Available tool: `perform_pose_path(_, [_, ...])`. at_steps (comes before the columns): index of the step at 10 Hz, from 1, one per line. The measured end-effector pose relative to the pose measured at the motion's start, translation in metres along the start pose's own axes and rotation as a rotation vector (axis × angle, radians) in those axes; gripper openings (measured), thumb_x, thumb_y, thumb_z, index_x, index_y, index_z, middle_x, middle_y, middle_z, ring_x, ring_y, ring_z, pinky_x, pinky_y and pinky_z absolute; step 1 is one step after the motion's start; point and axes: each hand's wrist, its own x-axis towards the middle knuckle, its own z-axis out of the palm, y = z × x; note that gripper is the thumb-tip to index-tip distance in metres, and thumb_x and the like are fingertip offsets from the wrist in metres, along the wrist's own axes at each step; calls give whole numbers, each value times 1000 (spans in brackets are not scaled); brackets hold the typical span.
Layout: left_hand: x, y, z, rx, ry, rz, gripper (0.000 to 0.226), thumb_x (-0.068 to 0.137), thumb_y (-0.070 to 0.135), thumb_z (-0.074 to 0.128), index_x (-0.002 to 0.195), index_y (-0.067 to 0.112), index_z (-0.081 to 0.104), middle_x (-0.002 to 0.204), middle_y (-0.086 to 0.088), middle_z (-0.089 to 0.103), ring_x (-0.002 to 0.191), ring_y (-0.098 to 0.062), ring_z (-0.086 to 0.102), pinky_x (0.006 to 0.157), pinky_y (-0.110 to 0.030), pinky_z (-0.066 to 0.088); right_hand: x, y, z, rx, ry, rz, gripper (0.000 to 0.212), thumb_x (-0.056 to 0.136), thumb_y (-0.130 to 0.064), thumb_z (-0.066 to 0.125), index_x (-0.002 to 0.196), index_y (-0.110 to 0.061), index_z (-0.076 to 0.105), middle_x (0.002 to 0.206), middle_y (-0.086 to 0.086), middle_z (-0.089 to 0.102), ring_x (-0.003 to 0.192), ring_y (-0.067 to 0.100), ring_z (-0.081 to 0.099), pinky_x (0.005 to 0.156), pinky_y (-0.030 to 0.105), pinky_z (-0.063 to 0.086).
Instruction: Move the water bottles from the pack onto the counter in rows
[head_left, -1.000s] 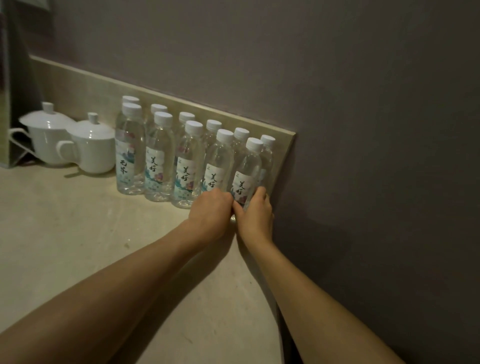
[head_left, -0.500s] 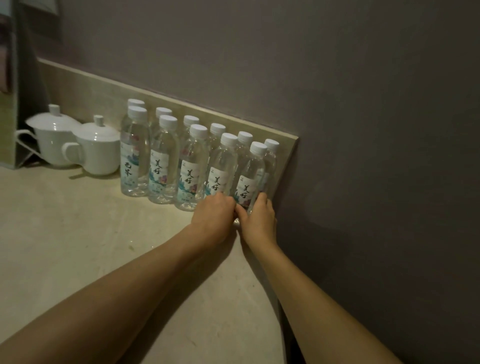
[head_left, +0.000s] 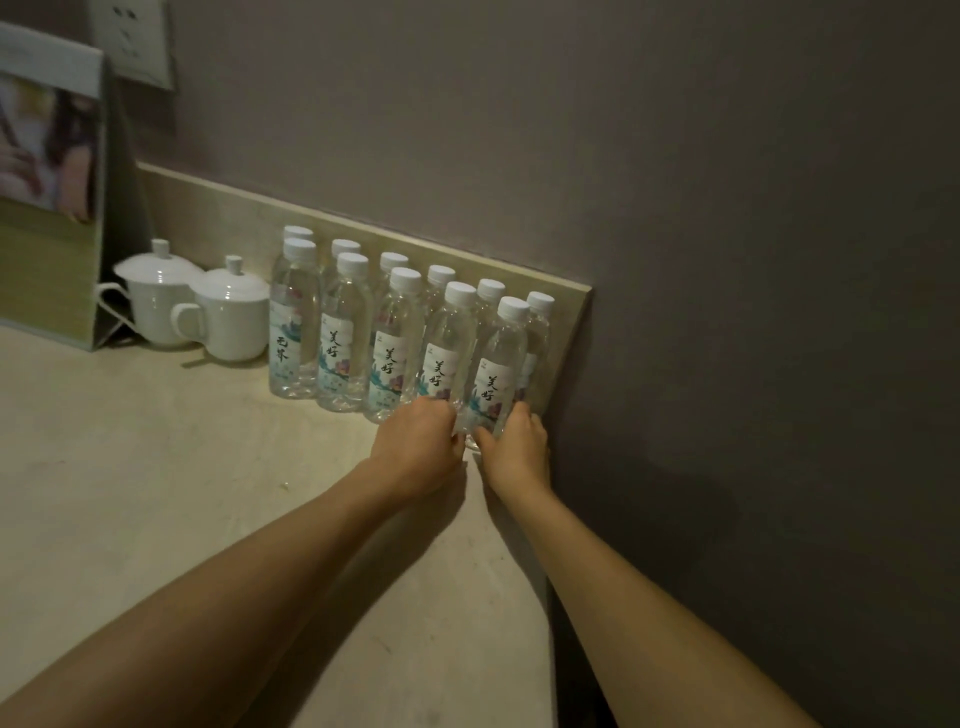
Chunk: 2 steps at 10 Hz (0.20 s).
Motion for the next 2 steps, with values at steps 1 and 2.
perform_pose_path(1, [-9, -3, -11, -2, 2, -35, 28, 91, 32, 56, 83, 10, 70, 76, -6, 66, 73, -24, 64, 65, -34, 53, -2, 2, 1, 18, 0, -16, 44, 89, -25, 64, 125, -5, 48, 129, 16, 53, 117, 34, 53, 92, 37, 45])
perform_pose_path(2, [-14, -8, -15, -10, 15, -88, 29, 89, 34, 58, 83, 10, 73, 78, -8, 70, 72, -23, 65, 67, -34, 55, -2, 2, 0, 48, 16, 24, 42, 90, -23, 63, 126, -4, 49, 129, 16, 53, 116, 33, 54, 92, 38, 46])
